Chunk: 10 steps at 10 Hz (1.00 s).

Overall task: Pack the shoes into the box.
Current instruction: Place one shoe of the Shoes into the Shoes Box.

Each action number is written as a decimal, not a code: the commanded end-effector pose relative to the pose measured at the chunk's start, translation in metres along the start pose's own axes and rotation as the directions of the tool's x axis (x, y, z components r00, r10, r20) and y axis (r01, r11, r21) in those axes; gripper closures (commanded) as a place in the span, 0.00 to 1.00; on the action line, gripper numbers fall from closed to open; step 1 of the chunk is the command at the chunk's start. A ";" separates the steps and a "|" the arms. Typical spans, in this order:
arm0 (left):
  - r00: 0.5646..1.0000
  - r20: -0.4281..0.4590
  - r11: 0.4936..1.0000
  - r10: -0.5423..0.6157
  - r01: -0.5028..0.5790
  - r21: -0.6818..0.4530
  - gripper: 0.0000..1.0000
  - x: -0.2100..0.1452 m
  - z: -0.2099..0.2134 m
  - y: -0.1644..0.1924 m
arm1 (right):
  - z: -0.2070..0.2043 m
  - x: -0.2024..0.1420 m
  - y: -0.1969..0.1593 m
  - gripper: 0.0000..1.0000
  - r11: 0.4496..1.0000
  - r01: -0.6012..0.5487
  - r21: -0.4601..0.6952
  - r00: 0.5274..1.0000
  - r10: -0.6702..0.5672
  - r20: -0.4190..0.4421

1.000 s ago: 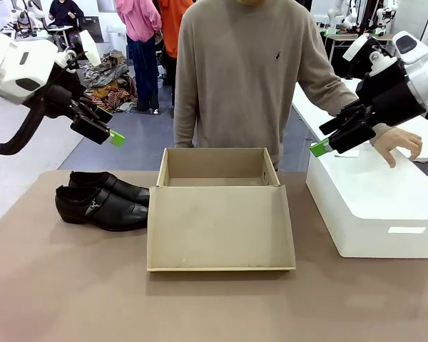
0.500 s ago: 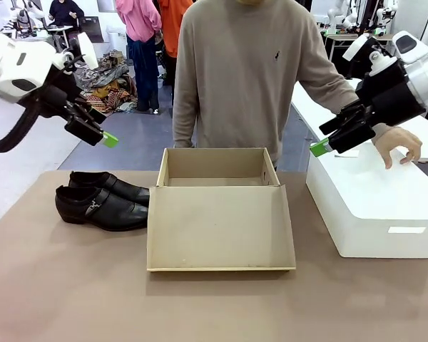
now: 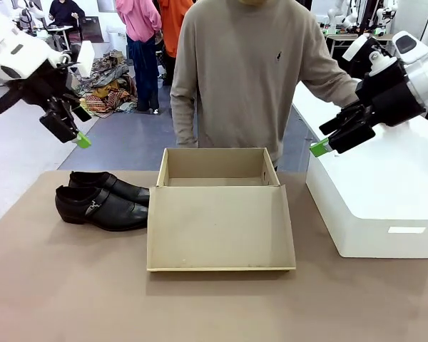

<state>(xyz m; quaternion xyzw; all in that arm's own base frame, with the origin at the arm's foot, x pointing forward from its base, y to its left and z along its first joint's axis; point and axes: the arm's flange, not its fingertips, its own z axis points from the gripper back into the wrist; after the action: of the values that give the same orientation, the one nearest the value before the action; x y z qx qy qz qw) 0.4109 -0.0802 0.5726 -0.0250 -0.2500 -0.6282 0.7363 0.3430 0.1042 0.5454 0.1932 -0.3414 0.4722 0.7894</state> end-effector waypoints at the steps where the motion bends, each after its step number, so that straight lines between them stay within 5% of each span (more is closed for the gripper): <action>1: 0.984 -0.118 0.989 -0.134 0.126 -0.073 0.00 0.005 0.003 0.026 | -0.002 0.000 -0.002 0.00 1.000 -0.010 0.013 1.000 0.010 0.017; 5: 0.937 -0.280 0.976 -0.208 0.182 -0.117 0.00 0.001 -0.022 0.059 | -0.002 0.000 -0.002 0.00 1.000 -0.010 0.013 1.000 0.010 0.017; 10: 0.944 -0.268 0.979 -0.191 0.165 -0.118 0.00 -0.002 -0.029 0.058 | -0.002 0.000 -0.002 0.00 1.000 -0.010 0.013 1.000 0.010 0.017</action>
<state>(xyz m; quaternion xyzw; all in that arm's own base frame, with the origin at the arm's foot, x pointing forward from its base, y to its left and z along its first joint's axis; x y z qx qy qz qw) 0.4790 -0.0791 0.5603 0.0546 -0.1104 -0.7004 0.7030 0.3432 0.1042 0.5453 0.1928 -0.3410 0.4720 0.7898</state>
